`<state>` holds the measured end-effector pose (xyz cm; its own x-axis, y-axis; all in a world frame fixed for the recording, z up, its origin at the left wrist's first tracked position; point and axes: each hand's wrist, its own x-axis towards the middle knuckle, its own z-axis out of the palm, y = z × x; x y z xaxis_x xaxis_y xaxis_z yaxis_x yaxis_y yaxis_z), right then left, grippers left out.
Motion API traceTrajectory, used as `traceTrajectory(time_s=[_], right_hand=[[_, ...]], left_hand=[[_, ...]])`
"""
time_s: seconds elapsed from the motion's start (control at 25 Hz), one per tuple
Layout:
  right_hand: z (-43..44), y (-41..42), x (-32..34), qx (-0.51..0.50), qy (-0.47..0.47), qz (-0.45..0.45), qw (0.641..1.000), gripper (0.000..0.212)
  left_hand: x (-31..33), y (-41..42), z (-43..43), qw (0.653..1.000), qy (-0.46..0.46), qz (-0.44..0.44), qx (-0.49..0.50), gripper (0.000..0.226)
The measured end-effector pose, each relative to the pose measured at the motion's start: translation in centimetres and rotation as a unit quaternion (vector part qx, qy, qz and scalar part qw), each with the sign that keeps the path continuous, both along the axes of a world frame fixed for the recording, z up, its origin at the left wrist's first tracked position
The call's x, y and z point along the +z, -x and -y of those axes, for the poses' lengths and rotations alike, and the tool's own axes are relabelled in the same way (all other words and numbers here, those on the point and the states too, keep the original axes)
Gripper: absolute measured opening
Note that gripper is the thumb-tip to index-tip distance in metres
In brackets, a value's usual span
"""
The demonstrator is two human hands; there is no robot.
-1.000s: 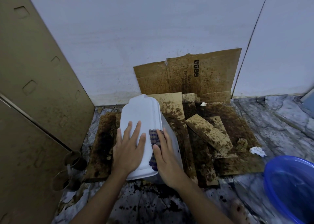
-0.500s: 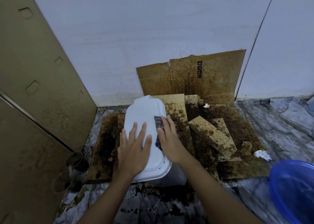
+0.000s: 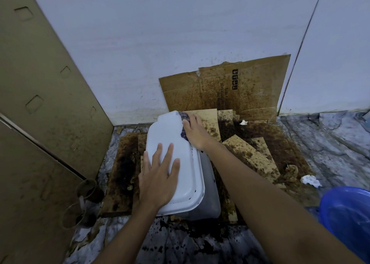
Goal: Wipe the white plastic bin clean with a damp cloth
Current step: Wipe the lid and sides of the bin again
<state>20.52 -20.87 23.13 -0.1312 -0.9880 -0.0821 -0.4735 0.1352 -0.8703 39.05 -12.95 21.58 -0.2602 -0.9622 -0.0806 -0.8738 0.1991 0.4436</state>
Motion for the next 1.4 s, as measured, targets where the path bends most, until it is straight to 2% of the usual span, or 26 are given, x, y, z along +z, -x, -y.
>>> traceTrajectory(time_s=[0.32, 0.52, 0.8, 1.08, 1.24, 1.4], right_hand=[[-2.6, -0.4, -1.1, -0.003, -0.002, 0.022, 1.000, 0.056], [-8.1, -2.7, -1.4, -0.051, 0.046, 0.040, 0.997, 0.053], [-15.5, -4.0, -2.7, -0.017, 0.018, 0.070, 0.997, 0.061], [-20.1, -6.3, -3.6, -0.046, 0.045, 0.012, 0.998, 0.057], [-19.6, -5.5, -3.5, -0.061, 0.044, -0.066, 0.995, 0.056], [-18.4, -3.9, -2.9, -0.085, 0.058, -0.099, 0.990, 0.054]], left_hand=[[0.1, 0.1, 0.2, 1.000, -0.006, 0.001, 0.002, 0.056], [-0.1, 0.1, 0.2, 1.000, -0.002, -0.005, 0.002, 0.058], [0.1, 0.8, -0.2, 1.000, 0.006, 0.002, 0.001, 0.057], [-0.3, 1.2, -0.1, 1.000, 0.014, -0.001, -0.010, 0.059], [-0.2, 1.5, 0.2, 1.000, 0.009, -0.008, -0.020, 0.067], [0.2, 1.6, 0.5, 0.999, -0.013, -0.014, -0.028, 0.060]])
